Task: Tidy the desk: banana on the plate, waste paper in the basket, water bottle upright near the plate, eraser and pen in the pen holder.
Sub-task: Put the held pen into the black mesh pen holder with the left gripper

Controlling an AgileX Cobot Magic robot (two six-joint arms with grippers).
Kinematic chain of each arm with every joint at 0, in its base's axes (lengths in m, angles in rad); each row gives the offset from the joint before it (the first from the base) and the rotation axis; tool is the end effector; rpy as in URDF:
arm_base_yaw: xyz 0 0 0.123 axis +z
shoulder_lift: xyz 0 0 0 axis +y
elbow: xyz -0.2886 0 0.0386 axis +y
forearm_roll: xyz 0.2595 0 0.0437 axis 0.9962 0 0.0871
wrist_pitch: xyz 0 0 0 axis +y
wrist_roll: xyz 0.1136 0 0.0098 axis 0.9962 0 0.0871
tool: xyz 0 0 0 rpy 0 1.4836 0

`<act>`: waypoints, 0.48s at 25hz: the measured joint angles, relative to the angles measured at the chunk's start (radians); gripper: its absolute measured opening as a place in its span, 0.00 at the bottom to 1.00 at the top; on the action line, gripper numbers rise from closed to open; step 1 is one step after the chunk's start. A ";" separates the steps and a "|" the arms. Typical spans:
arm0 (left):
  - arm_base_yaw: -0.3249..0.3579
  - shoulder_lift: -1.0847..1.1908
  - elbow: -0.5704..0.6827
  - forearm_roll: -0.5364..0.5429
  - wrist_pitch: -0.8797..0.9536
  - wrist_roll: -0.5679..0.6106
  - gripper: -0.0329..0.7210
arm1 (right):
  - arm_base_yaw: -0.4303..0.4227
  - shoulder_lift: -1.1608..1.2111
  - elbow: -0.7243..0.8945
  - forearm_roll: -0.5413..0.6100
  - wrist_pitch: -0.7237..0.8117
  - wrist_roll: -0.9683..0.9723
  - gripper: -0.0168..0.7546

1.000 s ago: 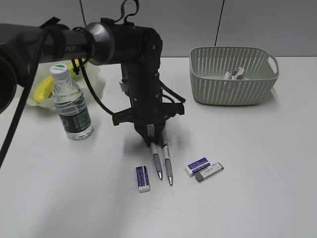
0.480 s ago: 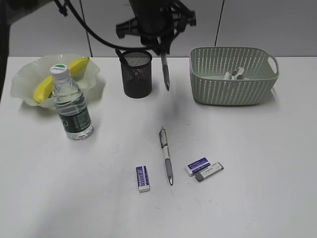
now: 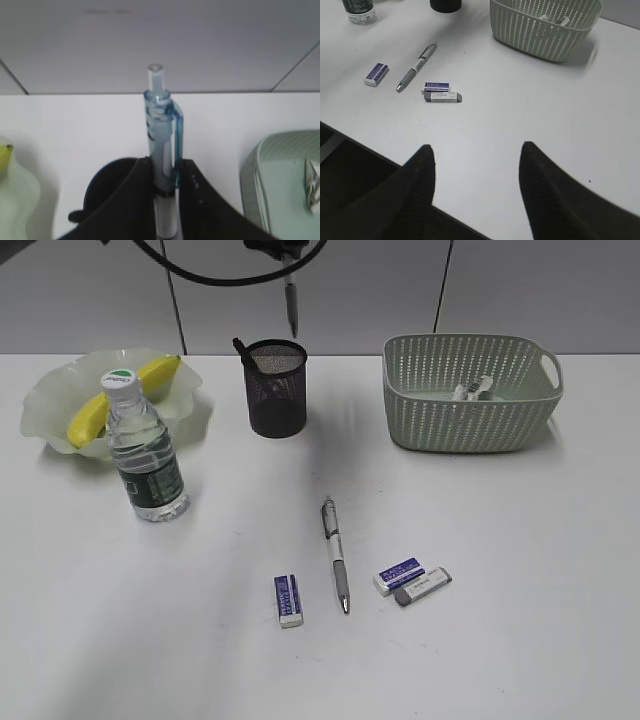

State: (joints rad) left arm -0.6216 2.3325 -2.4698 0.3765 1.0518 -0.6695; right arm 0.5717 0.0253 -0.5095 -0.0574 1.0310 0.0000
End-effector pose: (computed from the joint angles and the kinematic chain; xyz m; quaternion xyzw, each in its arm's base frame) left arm 0.4714 -0.2928 0.3068 0.0055 0.9156 -0.0668 0.3964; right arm 0.0231 0.0082 0.2778 -0.2390 0.8149 0.1211 0.5139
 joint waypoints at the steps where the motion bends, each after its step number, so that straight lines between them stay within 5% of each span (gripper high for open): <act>1: 0.008 0.001 0.005 0.002 -0.034 0.000 0.20 | 0.000 0.000 0.000 0.000 0.000 0.000 0.58; 12: 0.077 0.132 0.025 0.013 -0.224 0.000 0.20 | 0.000 0.000 0.000 0.000 0.000 0.000 0.58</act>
State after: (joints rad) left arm -0.5446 2.4642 -2.4448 0.3895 0.8277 -0.6695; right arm 0.5717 0.0253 -0.5095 -0.0574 1.0310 0.0000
